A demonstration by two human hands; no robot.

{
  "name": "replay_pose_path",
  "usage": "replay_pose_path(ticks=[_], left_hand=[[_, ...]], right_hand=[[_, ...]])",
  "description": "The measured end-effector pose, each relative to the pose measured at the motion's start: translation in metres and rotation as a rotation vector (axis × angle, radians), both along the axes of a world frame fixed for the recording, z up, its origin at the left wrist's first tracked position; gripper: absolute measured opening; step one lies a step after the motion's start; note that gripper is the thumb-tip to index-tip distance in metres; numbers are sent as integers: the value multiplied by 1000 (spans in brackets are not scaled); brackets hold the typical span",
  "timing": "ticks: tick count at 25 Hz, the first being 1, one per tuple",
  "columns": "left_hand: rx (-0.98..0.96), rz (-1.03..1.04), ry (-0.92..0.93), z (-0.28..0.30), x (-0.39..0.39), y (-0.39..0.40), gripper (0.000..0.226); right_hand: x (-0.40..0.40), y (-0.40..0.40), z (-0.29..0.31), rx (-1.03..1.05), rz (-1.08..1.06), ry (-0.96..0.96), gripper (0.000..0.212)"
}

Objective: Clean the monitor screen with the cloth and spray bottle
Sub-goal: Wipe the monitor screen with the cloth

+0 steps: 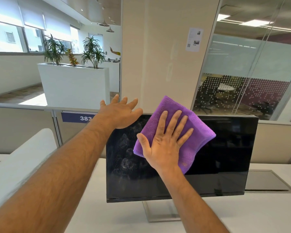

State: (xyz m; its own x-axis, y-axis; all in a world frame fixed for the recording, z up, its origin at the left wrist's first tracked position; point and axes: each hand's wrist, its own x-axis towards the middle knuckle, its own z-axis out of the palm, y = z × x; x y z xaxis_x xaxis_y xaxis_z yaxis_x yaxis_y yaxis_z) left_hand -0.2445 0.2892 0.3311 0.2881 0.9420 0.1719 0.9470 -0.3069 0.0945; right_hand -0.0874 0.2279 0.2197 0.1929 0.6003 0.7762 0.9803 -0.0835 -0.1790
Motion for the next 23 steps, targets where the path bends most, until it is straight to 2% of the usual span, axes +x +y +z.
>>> replay_pose_path(ticks=[5, 7, 9, 13, 17, 19, 23], left_hand=[[-46, 4, -56, 3, -1, 5, 64], [-54, -9, -162, 4, -2, 5, 67], [-31, -29, -365, 3, -5, 3, 70], [-14, -21, -898, -5, -15, 0, 69], [-110, -45, -1420, -12, -12, -9, 67], [-152, -28, -1537, -15, -13, -14, 71], [-227, -1, -1601, -19, -16, -17, 78]], right_hand=[[-7, 1, -1, -1, 33, -95, 105], [-6, -1, -6, -8, 51, -135, 105], [-5, -5, -15, -22, 66, -159, 104], [-7, -15, -48, -50, 65, -140, 101], [-10, -27, -91, -93, 29, -79, 99], [-11, -36, -117, -141, 10, -61, 99], [-17, -52, -157, -217, -10, -22, 98]])
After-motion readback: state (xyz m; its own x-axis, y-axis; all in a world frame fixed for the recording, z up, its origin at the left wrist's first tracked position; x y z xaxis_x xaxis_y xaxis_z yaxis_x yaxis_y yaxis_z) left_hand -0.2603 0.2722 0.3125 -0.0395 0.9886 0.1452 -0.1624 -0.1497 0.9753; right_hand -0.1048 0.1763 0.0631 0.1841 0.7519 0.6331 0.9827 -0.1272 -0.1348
